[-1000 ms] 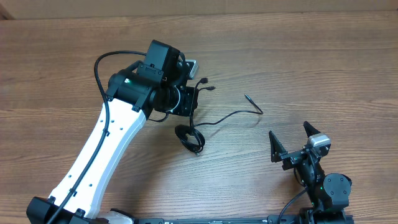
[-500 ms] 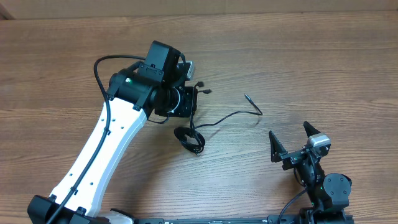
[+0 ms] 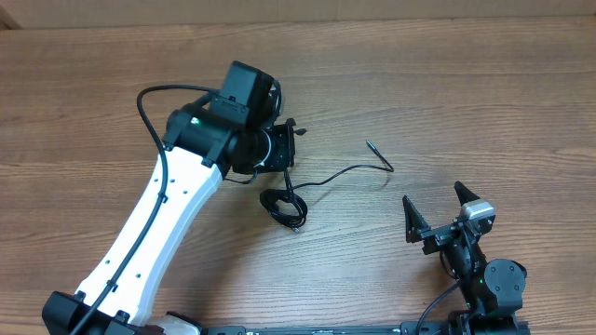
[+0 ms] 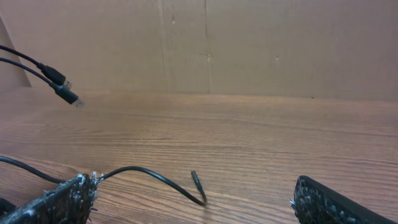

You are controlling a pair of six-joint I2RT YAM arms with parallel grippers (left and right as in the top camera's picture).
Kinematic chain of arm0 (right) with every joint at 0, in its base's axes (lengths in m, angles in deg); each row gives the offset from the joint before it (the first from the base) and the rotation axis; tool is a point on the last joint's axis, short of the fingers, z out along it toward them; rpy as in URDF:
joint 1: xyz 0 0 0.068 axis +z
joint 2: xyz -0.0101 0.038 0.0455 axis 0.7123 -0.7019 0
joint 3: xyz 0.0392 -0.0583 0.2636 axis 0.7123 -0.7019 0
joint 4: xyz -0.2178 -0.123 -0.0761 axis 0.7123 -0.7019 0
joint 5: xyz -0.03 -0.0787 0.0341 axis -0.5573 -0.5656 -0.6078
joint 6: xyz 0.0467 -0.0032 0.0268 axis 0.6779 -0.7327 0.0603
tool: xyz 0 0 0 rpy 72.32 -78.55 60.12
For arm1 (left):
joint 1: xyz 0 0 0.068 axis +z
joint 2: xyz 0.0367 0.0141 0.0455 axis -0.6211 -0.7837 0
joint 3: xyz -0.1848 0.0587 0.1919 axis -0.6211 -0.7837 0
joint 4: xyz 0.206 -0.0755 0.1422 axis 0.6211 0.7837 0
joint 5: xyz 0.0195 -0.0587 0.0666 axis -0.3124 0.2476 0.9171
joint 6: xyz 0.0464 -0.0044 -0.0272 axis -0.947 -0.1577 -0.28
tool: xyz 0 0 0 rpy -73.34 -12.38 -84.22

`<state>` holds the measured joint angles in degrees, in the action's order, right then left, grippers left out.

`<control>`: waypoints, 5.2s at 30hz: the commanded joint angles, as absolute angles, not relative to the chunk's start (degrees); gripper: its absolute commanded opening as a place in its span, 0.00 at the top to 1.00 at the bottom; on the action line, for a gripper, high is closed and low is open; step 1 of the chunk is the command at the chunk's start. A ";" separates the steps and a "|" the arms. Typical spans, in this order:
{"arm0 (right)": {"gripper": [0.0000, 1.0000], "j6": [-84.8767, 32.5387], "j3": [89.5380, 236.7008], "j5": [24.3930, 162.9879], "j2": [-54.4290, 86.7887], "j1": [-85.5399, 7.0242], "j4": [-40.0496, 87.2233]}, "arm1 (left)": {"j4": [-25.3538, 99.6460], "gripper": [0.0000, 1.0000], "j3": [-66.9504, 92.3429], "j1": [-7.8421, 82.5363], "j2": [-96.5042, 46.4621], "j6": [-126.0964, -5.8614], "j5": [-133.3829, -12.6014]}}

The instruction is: Untangle cables

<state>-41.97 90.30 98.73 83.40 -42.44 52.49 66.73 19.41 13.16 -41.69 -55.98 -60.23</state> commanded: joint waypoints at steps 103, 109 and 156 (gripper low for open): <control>0.01 0.82 112.97 126.95 71.45 -42.55 12.54 | 68.19 0.96 24.85 17.25 -74.73 -73.01 -65.10; 0.01 -4.53 120.36 116.02 70.33 -42.55 11.53 | 75.01 0.96 30.25 20.16 -63.35 -86.51 -67.46; 0.90 -39.81 141.69 99.17 37.65 -15.12 10.53 | 86.14 0.96 30.16 2.26 -50.76 -99.02 -78.33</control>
<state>-40.66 140.27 102.55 37.72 -15.64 11.23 84.67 29.31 1.88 -51.15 -97.97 -80.71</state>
